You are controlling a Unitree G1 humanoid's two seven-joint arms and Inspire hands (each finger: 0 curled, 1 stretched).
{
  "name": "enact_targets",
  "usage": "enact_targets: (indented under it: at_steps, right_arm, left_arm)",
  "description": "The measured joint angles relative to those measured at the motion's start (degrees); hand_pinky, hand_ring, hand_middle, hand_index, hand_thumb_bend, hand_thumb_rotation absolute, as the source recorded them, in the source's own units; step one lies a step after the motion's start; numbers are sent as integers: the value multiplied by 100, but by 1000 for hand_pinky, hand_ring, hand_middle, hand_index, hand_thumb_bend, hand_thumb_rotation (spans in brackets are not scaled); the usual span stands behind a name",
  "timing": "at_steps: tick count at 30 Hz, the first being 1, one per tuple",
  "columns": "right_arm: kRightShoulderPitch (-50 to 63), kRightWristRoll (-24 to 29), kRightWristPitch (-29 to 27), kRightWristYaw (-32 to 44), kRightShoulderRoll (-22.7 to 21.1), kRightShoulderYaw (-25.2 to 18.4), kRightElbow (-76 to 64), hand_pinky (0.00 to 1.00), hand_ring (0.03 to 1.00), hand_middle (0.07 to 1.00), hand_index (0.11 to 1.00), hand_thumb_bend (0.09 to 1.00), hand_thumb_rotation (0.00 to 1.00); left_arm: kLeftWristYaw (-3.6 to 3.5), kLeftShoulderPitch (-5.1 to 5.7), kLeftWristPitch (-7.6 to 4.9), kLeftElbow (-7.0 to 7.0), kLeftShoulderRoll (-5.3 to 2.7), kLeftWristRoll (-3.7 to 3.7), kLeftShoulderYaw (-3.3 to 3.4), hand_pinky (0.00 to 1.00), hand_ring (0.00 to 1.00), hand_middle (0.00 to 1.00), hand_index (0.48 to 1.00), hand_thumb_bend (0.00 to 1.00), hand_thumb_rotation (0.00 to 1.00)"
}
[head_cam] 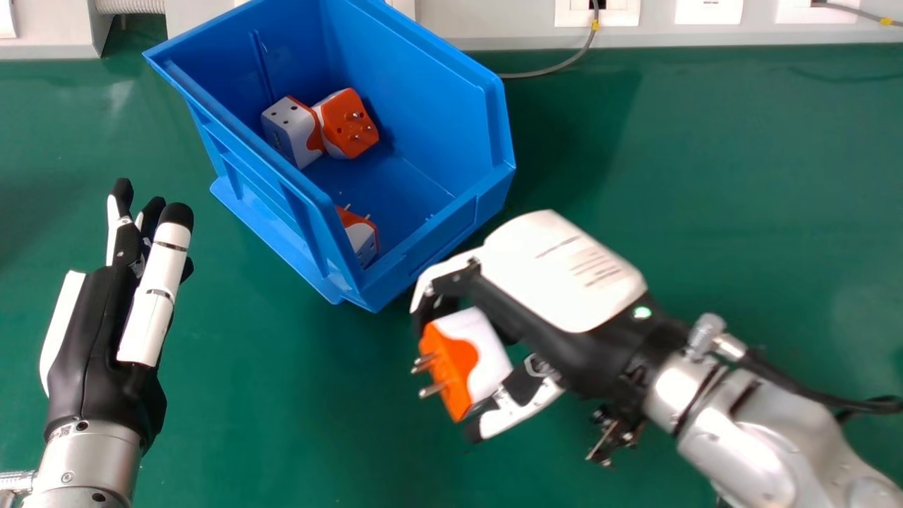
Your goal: Pick all objects and put in blue box
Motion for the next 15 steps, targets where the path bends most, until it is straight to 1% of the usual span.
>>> enact_targets:
  at_steps: [3, 7, 15]
  right_arm:
    - [119, 131, 88, 54, -12, -262, -127, 116, 186, 471, 482, 522, 0]
    - [140, 134, 174, 47, -3, -567, -178, 121, 188, 471, 482, 522, 0]
    - [-147, -27, 270, -127, 160, -699, -72, 116, 174, 471, 481, 521, 0]
  left_arm:
    - [-8, -4, -9, 22, 0, -2, 21, 947, 1000, 1000, 1000, 414, 843]
    - [-12, -14, -41, 64, 0, -3, 44, 948, 1000, 1000, 1000, 414, 843]
    - [0, -47, -58, 121, -1, 5, 43, 949, 1000, 1000, 1000, 414, 844]
